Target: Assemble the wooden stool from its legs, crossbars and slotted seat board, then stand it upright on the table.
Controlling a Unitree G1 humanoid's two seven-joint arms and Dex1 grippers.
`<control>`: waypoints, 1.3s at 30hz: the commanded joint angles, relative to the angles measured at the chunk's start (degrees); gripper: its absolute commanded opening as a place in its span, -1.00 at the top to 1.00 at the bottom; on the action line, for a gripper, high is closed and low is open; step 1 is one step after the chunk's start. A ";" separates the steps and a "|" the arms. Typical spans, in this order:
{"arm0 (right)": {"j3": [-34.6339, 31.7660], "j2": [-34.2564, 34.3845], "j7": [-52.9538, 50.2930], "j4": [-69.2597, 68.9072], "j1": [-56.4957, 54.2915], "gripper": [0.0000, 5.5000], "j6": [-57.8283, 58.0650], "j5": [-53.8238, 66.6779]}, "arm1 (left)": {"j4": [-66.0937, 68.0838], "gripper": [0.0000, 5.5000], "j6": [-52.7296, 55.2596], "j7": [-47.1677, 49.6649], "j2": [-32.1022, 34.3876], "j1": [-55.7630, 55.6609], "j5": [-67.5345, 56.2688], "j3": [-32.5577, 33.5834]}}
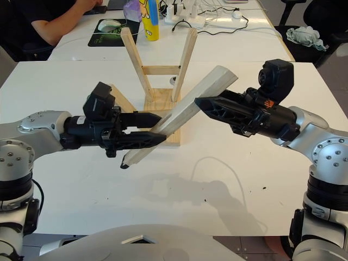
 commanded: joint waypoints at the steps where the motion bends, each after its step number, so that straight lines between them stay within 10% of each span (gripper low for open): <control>1: 1.55 -0.60 0.60 -1.14 1.34 0.24 0.07 -4.01 | 0.33 -0.15 -1.38 3.73 -1.89 0.73 -3.91 2.90; 8: 1.51 -5.37 6.15 -1.38 6.56 0.24 -0.02 -13.07 | -1.46 -0.15 -1.15 5.41 1.45 4.73 -6.60 5.65; 14: -4.56 -10.47 10.65 3.26 8.84 0.24 -0.61 -16.31 | -5.42 -0.09 -10.63 -0.97 9.82 13.20 26.65 -13.44; 29: -4.91 -12.46 16.33 14.04 2.66 0.24 -3.13 -25.12 | 11.39 0.68 -37.32 12.78 -6.92 23.09 66.14 -26.30; 39: -2.33 -10.70 17.50 17.34 -1.86 0.24 -2.86 -26.52 | 18.32 1.00 -38.39 15.01 -14.93 23.27 70.50 -25.34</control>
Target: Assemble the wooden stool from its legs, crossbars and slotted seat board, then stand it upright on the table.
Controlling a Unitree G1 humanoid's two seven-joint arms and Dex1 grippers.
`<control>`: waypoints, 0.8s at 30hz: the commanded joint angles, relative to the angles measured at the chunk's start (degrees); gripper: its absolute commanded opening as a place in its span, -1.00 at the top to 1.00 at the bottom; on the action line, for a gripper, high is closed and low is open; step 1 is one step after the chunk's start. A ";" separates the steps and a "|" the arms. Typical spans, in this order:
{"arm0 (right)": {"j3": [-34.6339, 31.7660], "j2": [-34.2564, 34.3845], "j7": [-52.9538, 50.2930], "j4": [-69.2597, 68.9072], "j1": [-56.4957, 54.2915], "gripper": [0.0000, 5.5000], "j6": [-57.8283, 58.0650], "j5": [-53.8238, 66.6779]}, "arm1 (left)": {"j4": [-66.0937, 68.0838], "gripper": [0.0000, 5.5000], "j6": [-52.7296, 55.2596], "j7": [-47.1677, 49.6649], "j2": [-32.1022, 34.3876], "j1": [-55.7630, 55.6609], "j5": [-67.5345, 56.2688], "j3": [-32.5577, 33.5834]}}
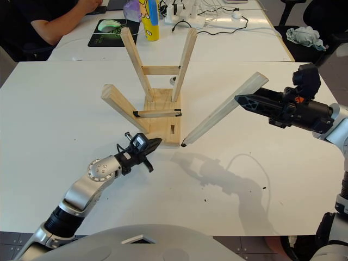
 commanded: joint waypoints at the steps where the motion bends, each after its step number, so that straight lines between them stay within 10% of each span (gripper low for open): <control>1: 0.73 0.74 0.71 0.79 -2.61 0.24 0.29 -0.72 | 2.38 1.00 -0.40 0.74 -0.48 -0.28 4.12 -0.13; 24: 3.92 12.37 -6.06 -3.80 -5.34 0.24 -7.92 -5.98 | 8.90 1.00 8.22 -4.28 2.99 0.40 9.38 3.96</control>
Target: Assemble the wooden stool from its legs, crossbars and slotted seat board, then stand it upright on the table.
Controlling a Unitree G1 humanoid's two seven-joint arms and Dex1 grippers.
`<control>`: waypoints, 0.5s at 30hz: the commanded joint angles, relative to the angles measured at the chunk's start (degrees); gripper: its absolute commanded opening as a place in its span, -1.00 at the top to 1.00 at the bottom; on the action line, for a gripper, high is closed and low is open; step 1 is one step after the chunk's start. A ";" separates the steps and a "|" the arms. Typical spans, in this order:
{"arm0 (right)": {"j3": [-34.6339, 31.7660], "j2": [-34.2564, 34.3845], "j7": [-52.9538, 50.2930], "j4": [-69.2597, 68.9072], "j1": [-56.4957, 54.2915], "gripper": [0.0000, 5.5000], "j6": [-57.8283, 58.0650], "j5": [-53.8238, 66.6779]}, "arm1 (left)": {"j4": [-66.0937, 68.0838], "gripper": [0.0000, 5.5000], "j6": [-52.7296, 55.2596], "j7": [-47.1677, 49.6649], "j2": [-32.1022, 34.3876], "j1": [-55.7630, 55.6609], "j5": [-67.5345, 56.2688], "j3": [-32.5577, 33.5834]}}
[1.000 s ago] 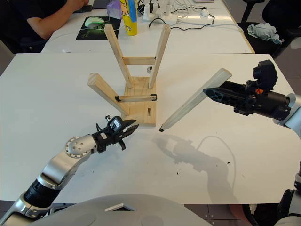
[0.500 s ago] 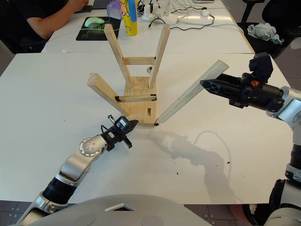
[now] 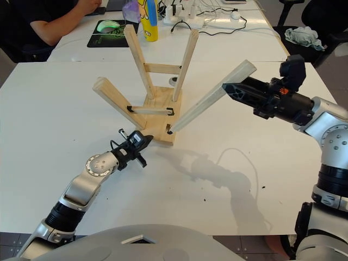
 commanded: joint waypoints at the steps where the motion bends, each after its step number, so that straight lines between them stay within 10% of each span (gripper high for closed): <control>1: 3.34 3.34 -1.42 -2.60 -0.65 0.24 -5.00 -4.96 | 5.61 1.00 5.45 -2.40 2.56 1.59 0.57 0.81; 15: 13.08 6.18 2.58 1.66 -1.92 0.24 -15.23 -18.18 | 6.30 1.00 6.56 -6.07 2.30 0.94 -0.36 1.45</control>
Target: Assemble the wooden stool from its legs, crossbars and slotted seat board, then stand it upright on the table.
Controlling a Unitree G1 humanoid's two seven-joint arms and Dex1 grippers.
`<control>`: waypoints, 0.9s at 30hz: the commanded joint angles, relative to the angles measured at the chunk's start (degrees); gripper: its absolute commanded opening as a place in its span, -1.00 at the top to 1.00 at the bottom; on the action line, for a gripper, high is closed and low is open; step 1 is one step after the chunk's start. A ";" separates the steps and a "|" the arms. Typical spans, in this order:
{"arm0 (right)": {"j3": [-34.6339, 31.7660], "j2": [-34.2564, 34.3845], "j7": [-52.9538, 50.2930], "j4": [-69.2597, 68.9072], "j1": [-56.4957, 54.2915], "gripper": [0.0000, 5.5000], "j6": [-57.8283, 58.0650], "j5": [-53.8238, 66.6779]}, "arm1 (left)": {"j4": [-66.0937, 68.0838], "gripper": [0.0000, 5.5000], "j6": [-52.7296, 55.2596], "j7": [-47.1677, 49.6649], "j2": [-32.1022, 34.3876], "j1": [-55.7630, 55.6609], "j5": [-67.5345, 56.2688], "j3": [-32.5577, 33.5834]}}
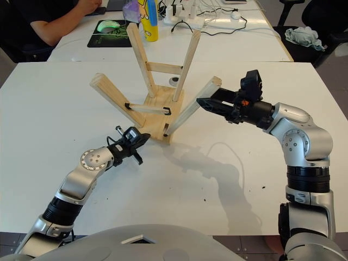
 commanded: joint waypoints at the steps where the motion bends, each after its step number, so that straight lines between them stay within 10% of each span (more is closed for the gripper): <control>1: 1.87 -0.11 1.01 0.84 -1.21 0.24 -2.21 -3.57 | 4.19 1.00 5.35 -1.07 1.74 3.15 1.34 -1.16; 27: 16.93 -2.01 -2.80 -8.45 -5.02 0.24 5.20 -13.80 | 4.04 1.00 5.95 0.99 -1.03 4.66 1.14 -1.69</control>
